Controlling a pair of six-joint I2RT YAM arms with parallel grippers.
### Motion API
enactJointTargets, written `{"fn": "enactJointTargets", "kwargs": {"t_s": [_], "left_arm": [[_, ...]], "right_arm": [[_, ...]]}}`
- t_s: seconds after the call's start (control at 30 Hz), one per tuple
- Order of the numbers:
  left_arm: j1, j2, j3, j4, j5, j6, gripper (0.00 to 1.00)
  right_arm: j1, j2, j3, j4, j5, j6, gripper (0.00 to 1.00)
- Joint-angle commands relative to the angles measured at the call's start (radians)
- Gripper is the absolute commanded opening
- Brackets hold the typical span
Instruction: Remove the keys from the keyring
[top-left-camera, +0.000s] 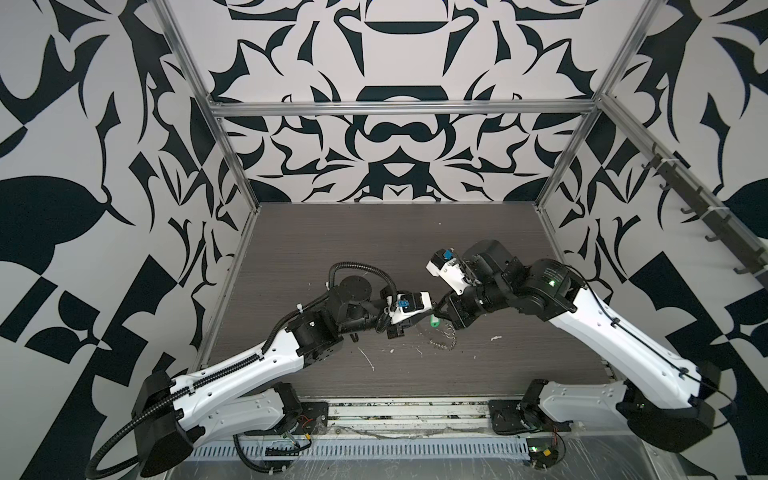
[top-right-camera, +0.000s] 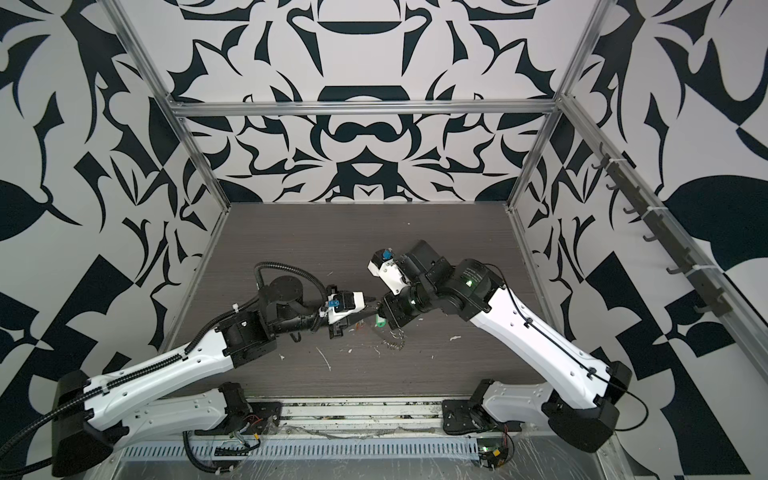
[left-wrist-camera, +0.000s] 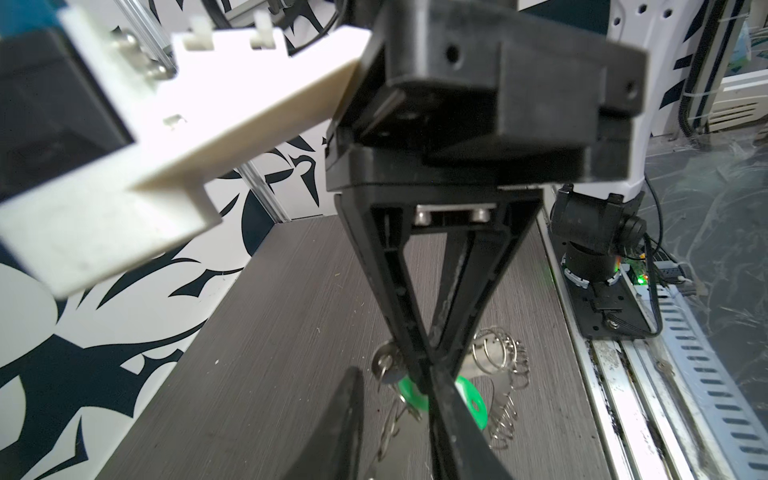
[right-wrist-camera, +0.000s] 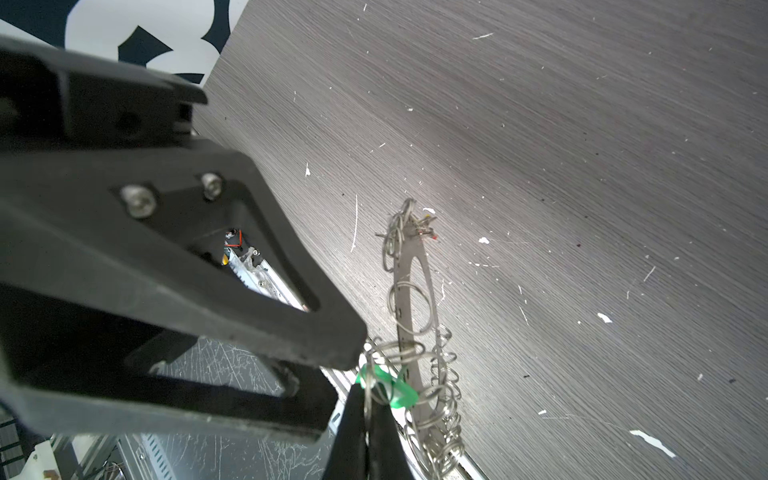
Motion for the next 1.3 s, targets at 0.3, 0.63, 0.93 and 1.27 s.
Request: {"fn": "enactJointTargets", "kwargs": {"t_s": [0.3, 0.63, 0.93, 1.27], "left_arm": [[0.001, -0.003, 0.029, -0.055, 0.049, 0.020, 0.27], [0.003, 0.008, 0.026, -0.038, 0.030, 0.015, 0.28], [0.002, 0.007, 0.027, -0.017, -0.062, -0.038, 0.32], [0.002, 0.006, 0.030, -0.026, -0.039, -0.047, 0.32]], "right_arm": [[0.016, -0.007, 0.065, 0.000, -0.010, -0.019, 0.00], [0.023, -0.002, 0.071, -0.006, -0.012, -0.021, 0.00], [0.028, 0.004, 0.081, -0.020, -0.010, -0.025, 0.00], [0.042, 0.012, 0.099, -0.040, -0.009, -0.024, 0.00]]}}
